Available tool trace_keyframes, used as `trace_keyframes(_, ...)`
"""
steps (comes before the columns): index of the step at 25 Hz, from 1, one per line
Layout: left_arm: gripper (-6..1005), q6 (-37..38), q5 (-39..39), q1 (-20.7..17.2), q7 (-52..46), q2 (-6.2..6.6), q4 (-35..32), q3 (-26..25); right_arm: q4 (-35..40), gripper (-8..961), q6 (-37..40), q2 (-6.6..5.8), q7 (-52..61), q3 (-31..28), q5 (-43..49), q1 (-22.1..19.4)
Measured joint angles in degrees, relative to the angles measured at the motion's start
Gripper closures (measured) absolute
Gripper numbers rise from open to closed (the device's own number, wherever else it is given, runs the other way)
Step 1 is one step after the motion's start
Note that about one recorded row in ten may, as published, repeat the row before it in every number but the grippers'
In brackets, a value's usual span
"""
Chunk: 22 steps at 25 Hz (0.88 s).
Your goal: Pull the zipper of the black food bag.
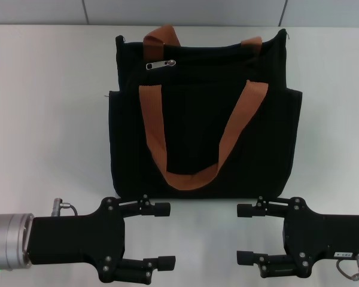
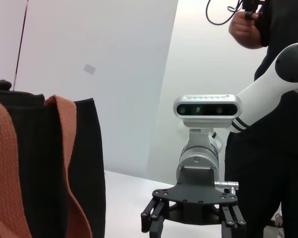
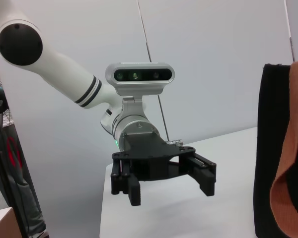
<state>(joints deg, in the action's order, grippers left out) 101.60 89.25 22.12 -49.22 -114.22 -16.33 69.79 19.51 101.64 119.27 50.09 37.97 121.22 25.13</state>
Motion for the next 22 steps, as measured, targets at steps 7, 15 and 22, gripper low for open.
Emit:
trace_keyframes(7, 166, -0.2, 0.1, -0.1, 0.1, -0.23, 0.0, 0.0, 0.0, 179, 0.0, 0.00, 0.0, 0.0, -0.1, 0.0)
trace_keyframes(15, 167, 1.7, -0.3, -0.1, 0.1, -0.85, -0.2, -1.5, 0.0, 180, -0.3, -0.08, 0.0, -0.5, -0.2, 0.1)
trace_keyframes(22, 166, 7.7, -0.6, -0.1, 4.1, -3.94, -0.7, -12.9, 0.0, 179, -0.4, -0.09, 0.0, -0.5, -0.3, 0.0)
